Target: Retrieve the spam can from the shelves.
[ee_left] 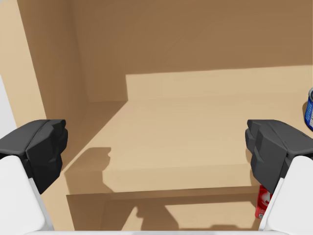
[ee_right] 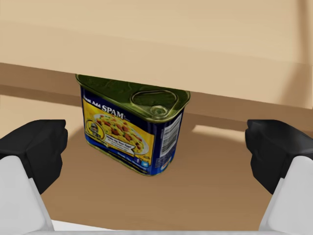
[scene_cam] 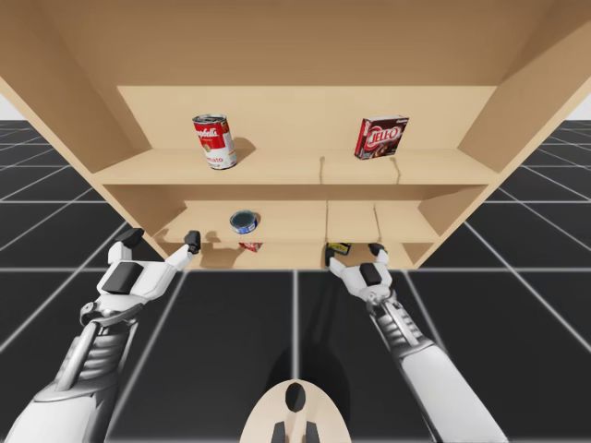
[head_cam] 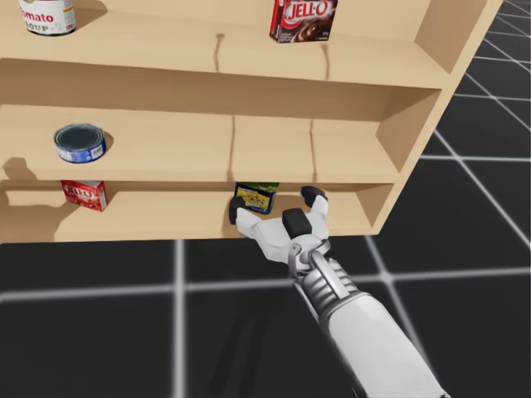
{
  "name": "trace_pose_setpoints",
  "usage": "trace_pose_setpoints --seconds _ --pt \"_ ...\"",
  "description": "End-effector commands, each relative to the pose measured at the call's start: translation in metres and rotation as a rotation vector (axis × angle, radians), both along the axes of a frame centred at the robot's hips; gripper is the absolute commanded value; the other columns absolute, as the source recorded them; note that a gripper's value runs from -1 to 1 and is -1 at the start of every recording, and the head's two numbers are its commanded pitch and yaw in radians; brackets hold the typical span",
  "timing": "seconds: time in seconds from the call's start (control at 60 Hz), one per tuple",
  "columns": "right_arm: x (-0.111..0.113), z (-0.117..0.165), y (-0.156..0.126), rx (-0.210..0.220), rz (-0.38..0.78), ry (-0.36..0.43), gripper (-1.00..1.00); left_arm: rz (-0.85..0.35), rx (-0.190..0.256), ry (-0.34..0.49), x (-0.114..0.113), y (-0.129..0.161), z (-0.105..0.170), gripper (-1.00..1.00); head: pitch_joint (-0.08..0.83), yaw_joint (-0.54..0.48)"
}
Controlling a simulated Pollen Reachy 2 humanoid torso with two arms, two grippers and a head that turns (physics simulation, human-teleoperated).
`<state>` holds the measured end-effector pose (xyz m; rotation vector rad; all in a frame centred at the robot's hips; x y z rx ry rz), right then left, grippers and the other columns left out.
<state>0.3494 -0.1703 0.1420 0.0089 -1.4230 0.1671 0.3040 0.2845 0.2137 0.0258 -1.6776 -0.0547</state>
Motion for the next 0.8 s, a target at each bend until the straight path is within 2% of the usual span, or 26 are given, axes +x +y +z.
trace_pose_setpoints --seconds 0.017,0.333,0.6,0.617,0.633,0.65,0.667,0.683,0.8 --pt "0.023 -0.015 0.041 0.091 0.02 0.073 -1.0 0.0 -0.001 0.002 0.0 0.0 0.0 -1.0 0.596 -0.22" --pt "0.051 -0.033 0.062 0.126 0.063 0.185 -1.0 0.003 -0.001 0.005 0.0 0.001 0.0 -1.0 0.605 -0.21" --pt "0.064 -0.04 0.07 0.162 0.104 0.246 -1.0 -0.002 0.002 0.006 0.0 0.001 0.0 -1.0 0.607 -0.22" --pt "0.063 -0.041 0.071 0.176 0.096 0.254 -0.03 -0.002 0.002 0.006 0.0 0.001 0.0 -1.0 0.607 -0.22" --pt "0.063 -0.041 0.071 0.176 0.096 0.254 -0.03 -0.002 0.002 0.006 0.0 0.001 0.0 -1.0 0.607 -0.22" --pt "0.064 -0.042 0.071 0.183 0.103 0.267 0.83 -0.002 0.002 0.007 0.0 0.001 0.0 -1.0 0.607 -0.22" --pt "0.064 -0.042 0.071 0.184 0.107 0.273 0.83 -0.003 0.002 0.007 0.0 0.001 0.0 -1.0 0.607 -0.22" --pt "0.064 -0.043 0.071 0.184 0.103 0.273 1.0 -0.003 0.002 0.007 0.0 0.0 0.0 -1.0 0.607 -0.22" --pt "0.062 -0.043 0.07 0.199 0.112 0.291 1.0 -0.004 0.004 0.007 0.0 0.0 0.0 -1.0 0.607 -0.22"
